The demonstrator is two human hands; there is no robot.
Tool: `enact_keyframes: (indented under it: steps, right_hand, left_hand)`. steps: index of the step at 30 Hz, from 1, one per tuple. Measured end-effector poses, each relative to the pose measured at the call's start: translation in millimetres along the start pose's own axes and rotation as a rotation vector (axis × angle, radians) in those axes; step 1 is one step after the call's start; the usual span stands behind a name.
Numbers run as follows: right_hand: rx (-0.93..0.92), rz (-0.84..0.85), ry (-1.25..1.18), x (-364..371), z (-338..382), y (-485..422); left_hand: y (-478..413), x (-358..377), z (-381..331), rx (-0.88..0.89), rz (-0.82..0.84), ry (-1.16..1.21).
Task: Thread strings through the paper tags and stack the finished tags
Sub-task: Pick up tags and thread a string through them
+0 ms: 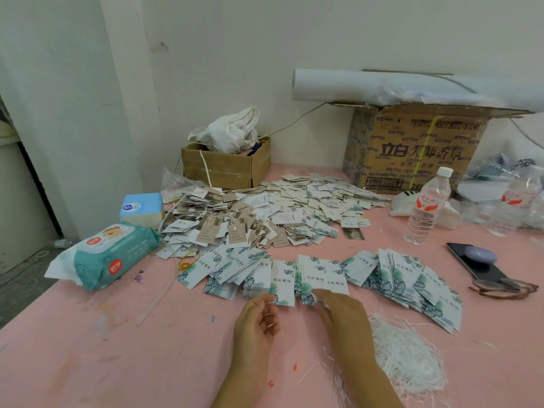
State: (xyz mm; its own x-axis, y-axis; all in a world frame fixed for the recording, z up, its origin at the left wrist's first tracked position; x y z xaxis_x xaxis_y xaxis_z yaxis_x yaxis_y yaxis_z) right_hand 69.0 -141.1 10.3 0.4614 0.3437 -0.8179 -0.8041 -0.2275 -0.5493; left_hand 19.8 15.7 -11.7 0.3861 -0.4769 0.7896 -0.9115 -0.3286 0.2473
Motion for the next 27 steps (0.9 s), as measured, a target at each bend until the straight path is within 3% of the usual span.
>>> enact_keyframes:
  steps: [7, 11, 18, 27]
  right_hand:
    - [0.044, 0.164, -0.012, 12.0, -3.6, -1.2]
    - [0.052, -0.005, 0.007, 1.9, -1.8, 0.6]
    - [-0.079, -0.074, 0.145, -6.2, 3.4, -2.3]
    - [-0.126, -0.264, 0.046, -14.5, 9.0, 0.4]
  left_hand:
    - [1.2, -0.9, 0.9, -0.006, -0.005, 0.012]
    - [2.1, 0.1, 0.0, -0.009, -0.009, 0.017]
    - [4.1, 1.9, 1.8, -0.067, -0.032, 0.074]
    - [5.0, 1.8, 1.9, -0.079, -0.033, 0.072]
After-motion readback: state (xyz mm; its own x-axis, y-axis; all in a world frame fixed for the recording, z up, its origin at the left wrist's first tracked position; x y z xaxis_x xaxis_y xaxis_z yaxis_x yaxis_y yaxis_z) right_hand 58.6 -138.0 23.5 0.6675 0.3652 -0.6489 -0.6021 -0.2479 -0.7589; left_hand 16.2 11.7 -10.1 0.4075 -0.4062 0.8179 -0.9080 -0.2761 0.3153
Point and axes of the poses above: each hand's wrist, its own y-axis away from the middle knuckle, its own x-axis out of the palm, z = x × y, the point moved 4 cm from there along -y, towards the middle knuckle, and after that the axes turned 14 degrees about y, right-handed, at the moved point
